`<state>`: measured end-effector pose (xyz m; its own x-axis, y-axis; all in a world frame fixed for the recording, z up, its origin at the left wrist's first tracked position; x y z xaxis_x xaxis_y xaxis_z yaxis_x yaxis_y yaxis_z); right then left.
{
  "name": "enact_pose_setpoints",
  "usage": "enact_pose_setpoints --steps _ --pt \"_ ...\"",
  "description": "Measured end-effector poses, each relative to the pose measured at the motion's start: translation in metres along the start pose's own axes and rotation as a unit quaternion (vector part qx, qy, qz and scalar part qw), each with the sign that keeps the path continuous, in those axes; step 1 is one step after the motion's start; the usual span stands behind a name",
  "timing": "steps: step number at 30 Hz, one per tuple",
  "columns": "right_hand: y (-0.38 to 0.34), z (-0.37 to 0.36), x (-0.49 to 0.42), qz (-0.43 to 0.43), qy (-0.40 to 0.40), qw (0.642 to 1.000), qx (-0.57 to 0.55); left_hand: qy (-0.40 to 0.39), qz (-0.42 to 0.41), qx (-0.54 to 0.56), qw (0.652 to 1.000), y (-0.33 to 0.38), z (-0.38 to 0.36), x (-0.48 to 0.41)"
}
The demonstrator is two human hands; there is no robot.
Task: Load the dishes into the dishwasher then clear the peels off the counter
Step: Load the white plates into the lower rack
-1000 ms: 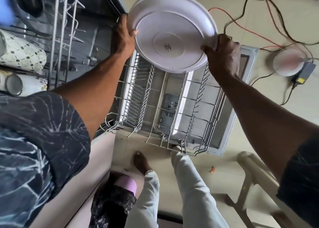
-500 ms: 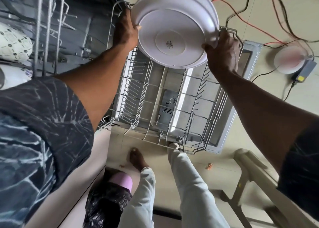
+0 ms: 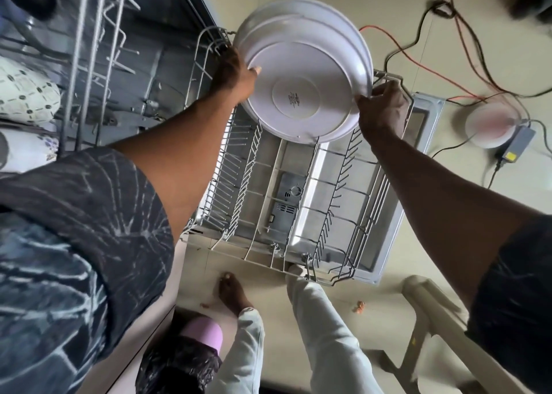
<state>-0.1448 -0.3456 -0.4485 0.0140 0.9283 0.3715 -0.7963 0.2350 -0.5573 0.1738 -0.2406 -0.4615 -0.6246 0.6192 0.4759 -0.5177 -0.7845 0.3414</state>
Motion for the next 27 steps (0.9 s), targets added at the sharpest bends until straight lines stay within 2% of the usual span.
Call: enact_pose_setpoints --steps 5,11,15,20,27 --pt "-0.003 -0.002 0.009 0.046 -0.069 0.993 0.088 -0.033 -0.019 -0.042 0.998 -0.003 -0.002 0.02" --pt "-0.008 -0.002 0.061 0.107 -0.12 0.971 0.175 -0.078 -0.146 -0.147 0.975 0.007 -0.015 0.081" --pt "-0.022 -0.004 0.104 0.177 -0.179 0.935 0.25 -0.082 -0.211 -0.216 0.95 0.023 -0.011 0.127" --pt "-0.045 0.032 0.158 0.224 -0.192 0.912 0.284 -0.107 -0.186 -0.229 0.949 0.041 0.02 0.195" --pt "-0.093 0.086 0.243 0.25 -0.187 0.911 0.27 -0.112 -0.136 -0.218 0.96 0.04 0.096 0.293"
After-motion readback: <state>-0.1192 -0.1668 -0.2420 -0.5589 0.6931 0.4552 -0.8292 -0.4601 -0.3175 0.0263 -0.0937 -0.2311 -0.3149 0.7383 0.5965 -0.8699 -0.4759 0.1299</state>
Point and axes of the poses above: each hand's wrist, its own x-axis away from the middle knuckle, its own z-axis out of the back of the hand, y = z × x, the point moved 9 cm from there along -x, towards the middle knuckle, and after that the axes turned 1 degree about x, right-handed, at the moved point
